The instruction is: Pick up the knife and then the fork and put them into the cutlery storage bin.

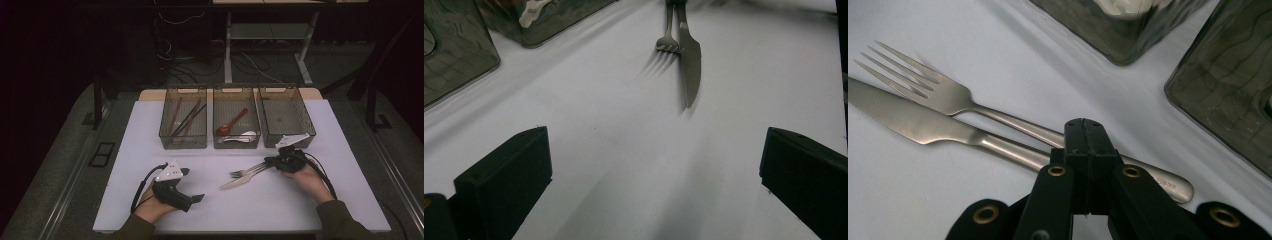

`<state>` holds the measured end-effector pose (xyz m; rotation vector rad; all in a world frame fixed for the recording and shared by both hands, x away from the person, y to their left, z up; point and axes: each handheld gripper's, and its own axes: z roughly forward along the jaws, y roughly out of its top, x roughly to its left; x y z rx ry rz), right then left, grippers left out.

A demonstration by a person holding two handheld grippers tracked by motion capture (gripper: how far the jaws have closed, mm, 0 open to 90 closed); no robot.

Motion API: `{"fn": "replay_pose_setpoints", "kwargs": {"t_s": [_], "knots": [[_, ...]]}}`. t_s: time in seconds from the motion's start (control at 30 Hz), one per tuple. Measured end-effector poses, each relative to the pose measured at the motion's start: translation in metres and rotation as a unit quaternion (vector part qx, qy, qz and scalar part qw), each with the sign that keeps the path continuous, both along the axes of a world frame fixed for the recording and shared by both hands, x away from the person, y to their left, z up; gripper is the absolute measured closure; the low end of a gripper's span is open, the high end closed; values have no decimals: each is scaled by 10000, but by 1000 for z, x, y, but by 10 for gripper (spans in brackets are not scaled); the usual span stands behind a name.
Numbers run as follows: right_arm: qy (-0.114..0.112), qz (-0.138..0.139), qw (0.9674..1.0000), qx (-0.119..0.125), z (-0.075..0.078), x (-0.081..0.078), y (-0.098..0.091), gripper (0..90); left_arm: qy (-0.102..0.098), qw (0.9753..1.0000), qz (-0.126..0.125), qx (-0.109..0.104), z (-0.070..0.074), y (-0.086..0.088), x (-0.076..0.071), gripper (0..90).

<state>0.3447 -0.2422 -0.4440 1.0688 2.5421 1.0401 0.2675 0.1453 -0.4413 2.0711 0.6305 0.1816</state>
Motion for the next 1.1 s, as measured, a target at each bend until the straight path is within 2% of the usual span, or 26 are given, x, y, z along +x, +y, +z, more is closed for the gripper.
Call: {"fn": "replay_pose_setpoints", "kwargs": {"t_s": [0.13,0.33,0.7,1.1], "knots": [[-45,63,9999,-106,0,-1,2,894,5,10000,-26,9,0,-1,0,0],[-4,160,9998,-80,0,-2,2,894,17,10000,-39,-1,0,-1,0,0],[-148,246,9990,-350,0,-4,5,895,23,10000,-68,-7,0,-2,-1,0],[70,500,9979,-408,1,-5,-2,895,26,9999,-105,-7,0,-2,-1,0]]}}
